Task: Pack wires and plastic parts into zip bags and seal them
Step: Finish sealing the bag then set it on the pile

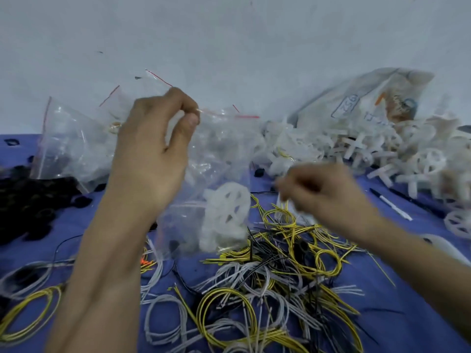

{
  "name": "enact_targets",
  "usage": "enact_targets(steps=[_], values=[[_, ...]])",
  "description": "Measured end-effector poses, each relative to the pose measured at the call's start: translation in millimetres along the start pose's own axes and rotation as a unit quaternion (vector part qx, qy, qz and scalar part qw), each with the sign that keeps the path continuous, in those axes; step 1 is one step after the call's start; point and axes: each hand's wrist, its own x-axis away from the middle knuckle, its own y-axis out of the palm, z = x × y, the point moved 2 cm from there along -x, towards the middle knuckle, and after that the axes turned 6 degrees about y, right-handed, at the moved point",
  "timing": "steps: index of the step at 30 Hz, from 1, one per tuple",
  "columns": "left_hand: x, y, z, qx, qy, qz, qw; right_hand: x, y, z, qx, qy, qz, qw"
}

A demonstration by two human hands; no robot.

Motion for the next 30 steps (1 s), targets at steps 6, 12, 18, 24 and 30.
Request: enact_targets(steps=[6,12,18,24,30], values=[[-1.1,-11.5,-7.6,-0.049,-0.022,0.083,0.995,14.6,77.6,28.8,0.177,0.008,-0.296,0.939],[0.4,-9.8,-15.0,-0.047,-0.052,0.065,0.995,5.2,87.7,28.0,0.206,0.008,-0.38,0.902],[0.8,-5.5,-18.3,-0.004,-0.068,0.045,0.997,-11.1,59.4,19.7,0.142,0.005,-0.264,0.954],[1.2,-5.1,-18.6,-0.011,-0.063,0.079,0.995,-31.3,38.2,34.1,-0.127,0.118,-0.057,0.983],[0.7,-14.6,-27.9,-0.03,-0.062,0.126,0.99,-32.4,58.6,51.8,-0.024,0.195,-0.198,0.96]])
